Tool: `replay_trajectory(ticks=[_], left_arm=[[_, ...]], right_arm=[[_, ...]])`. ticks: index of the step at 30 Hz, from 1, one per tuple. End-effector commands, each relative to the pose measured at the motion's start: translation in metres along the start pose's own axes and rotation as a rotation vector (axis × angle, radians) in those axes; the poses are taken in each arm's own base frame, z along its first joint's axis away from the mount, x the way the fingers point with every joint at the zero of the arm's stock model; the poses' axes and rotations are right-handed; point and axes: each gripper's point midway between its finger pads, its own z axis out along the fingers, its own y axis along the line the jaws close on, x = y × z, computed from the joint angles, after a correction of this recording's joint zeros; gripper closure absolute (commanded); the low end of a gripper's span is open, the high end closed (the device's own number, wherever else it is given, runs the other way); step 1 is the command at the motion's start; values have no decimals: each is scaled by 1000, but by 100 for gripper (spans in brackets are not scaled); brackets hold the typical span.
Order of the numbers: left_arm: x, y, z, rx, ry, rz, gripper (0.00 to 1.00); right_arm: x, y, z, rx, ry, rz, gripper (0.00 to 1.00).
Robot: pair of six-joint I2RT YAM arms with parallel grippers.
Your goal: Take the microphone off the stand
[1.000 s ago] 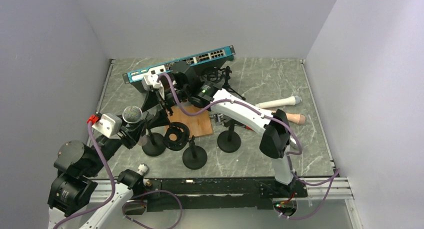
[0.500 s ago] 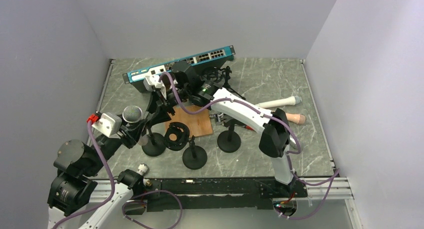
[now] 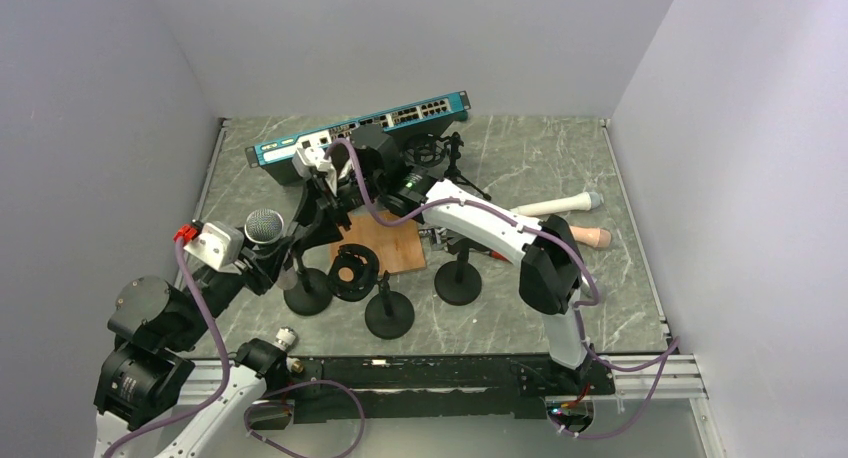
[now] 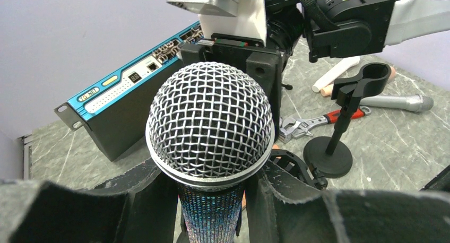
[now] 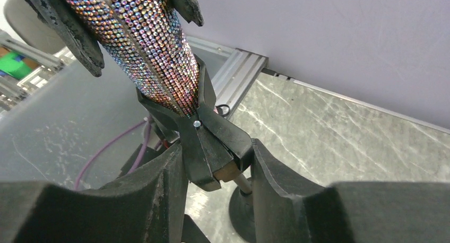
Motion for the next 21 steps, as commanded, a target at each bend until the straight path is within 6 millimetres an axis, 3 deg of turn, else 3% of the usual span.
replay_trajectory(ticks=[1, 3, 6, 21], left_arm=[[-18, -4, -3, 21, -52, -5, 100], [-15, -4, -3, 17, -49, -8, 100], [-12, -3, -1, 13, -40, -11, 100], [-11, -6, 1, 33, -36, -19, 100]], right_arm=[[-36, 23, -12, -68, -67, -12, 42], [-37, 29, -12, -88, -67, -17, 25], [-33, 30, -13, -88, -46, -27, 16], [-35, 21, -7, -117, -47, -14, 18]])
